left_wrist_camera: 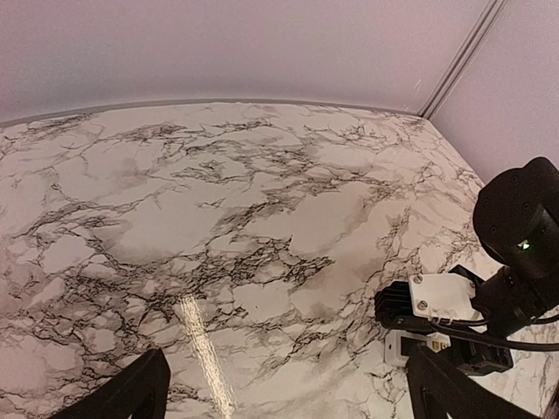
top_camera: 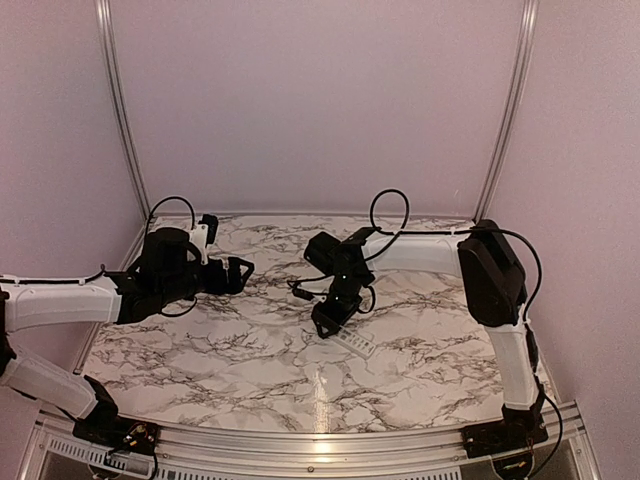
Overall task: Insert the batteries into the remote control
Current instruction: Place the remote control at the center of the board, then reset both arms
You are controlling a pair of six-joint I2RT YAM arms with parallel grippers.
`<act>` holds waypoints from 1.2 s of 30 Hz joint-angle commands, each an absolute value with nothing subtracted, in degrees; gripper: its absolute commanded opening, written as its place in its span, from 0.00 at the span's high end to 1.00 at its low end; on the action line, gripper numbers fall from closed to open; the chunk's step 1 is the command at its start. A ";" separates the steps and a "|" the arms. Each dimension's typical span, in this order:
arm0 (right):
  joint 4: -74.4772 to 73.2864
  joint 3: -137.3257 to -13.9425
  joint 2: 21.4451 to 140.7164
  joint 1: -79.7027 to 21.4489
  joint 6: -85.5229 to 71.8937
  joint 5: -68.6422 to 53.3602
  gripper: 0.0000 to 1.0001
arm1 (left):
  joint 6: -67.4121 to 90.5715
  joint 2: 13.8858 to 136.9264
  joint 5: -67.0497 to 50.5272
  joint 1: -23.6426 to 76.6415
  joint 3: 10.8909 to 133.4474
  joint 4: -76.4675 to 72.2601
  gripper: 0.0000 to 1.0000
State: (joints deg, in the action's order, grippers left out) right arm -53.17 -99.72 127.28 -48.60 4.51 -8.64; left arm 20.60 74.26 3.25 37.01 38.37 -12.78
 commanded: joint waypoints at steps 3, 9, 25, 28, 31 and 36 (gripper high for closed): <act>-49.50 -100.08 127.31 -48.86 3.89 -7.83 0.37 | 23.27 75.25 1.31 36.65 38.73 -13.94 0.01; -43.75 -98.28 121.50 -46.67 3.66 -10.56 0.30 | 22.72 75.52 3.00 36.57 45.69 -7.41 0.01; -7.34 -68.65 89.84 -25.20 -5.89 -24.17 0.01 | 21.27 88.36 -2.00 31.32 73.72 12.49 0.01; -1.37 -60.65 85.15 -20.60 -8.09 -25.55 0.01 | 24.79 87.17 -2.19 27.57 68.54 9.83 0.01; 5.16 -53.09 81.80 -17.81 -10.02 -25.67 0.01 | 28.15 85.12 -3.61 24.39 60.97 3.93 0.01; 15.39 -41.84 80.93 -15.78 -12.29 -25.11 0.01 | 29.36 83.32 -0.46 23.77 50.06 -1.68 0.01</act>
